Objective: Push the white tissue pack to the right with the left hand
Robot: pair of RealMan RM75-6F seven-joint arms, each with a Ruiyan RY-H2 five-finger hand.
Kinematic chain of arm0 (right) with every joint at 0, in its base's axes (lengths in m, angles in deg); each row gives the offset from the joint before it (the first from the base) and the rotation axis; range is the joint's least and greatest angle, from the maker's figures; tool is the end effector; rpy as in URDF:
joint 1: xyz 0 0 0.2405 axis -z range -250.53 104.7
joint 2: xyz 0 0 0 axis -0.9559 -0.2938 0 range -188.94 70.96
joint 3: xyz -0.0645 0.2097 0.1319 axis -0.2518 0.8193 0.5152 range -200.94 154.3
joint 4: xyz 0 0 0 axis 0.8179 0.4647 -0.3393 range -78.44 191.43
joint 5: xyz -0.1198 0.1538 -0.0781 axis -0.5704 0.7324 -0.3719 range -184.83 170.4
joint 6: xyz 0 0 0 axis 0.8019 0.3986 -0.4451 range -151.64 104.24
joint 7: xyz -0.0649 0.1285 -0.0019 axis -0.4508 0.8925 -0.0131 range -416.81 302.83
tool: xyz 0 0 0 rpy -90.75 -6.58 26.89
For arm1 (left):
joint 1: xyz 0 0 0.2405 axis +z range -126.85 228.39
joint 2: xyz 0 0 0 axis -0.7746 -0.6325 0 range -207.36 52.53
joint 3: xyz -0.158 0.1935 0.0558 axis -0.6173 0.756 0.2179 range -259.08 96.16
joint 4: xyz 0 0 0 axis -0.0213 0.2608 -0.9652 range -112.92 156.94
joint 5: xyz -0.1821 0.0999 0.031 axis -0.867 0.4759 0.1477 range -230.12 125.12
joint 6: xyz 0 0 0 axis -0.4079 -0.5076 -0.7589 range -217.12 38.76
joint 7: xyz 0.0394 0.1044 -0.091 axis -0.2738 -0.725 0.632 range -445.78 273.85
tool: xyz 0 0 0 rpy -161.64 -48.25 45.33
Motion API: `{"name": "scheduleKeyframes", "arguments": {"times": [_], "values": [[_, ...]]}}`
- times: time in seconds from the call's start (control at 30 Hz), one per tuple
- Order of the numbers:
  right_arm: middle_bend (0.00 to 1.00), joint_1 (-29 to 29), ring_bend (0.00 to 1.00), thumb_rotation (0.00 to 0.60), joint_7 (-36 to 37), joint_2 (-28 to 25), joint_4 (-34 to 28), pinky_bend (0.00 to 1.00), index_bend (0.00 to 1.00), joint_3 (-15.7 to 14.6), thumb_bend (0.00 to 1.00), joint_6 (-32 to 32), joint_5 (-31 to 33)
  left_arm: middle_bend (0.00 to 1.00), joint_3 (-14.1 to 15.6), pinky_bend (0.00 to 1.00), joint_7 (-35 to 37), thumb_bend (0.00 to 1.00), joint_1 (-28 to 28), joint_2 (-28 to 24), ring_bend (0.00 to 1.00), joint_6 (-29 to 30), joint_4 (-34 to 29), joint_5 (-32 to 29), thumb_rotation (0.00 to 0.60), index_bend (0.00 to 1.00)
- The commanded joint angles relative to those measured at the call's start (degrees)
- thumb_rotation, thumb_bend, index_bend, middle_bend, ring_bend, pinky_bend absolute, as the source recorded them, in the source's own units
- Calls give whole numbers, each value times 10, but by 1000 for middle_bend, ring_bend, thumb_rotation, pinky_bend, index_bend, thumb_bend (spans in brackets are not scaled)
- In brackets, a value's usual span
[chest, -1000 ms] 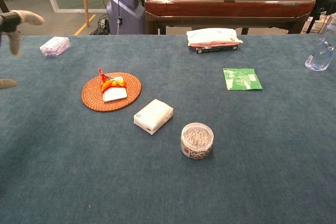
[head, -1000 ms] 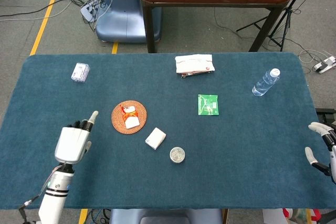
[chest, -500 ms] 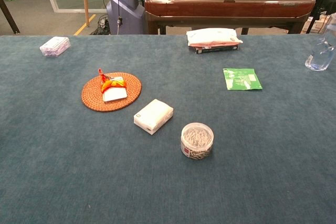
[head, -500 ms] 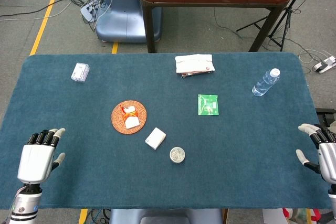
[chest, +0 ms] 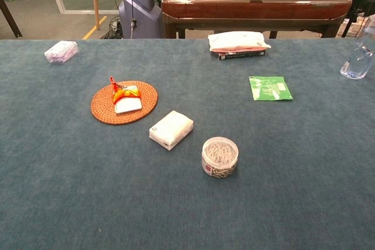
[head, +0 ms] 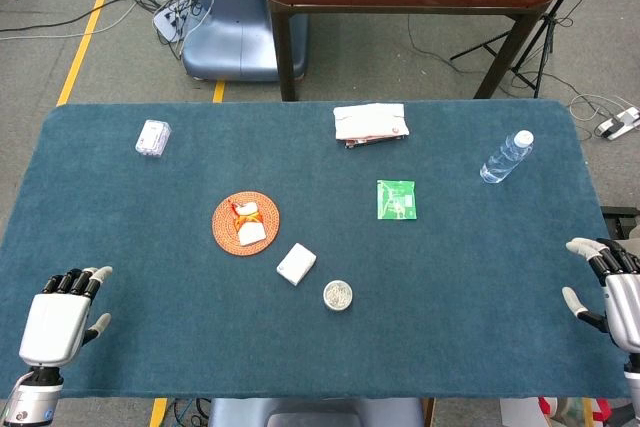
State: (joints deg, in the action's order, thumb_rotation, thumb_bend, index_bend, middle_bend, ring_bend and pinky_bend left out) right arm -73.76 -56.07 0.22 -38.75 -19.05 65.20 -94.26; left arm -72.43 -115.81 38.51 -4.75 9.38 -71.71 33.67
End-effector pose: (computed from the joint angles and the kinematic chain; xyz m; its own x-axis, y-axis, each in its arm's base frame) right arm -0.3102 -0.1638 0.1925 0.4141 0.0617 0.9081 -0.9102 0.0302 0.4130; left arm -0.2735 0.1727 0.1167 0.6878 -0.1032 0.7185 0.7127 -0.0914 -0.6954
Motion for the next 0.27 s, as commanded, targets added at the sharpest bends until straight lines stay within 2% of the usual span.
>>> {"name": "scheduleKeyframes", "arguments": {"times": [0.03, 0.27], "values": [[279, 0, 174, 600, -1, 1, 0, 308, 284, -2, 255, -1, -1, 345, -11, 364, 14, 94, 6, 1, 313, -23, 12, 3, 600, 287], [280, -4, 175, 600, -3, 2, 1, 308, 284, -6, 255, -14, -1, 345, -25, 363, 27, 94, 13, 2, 313, -40, 16, 13, 600, 287]]}}
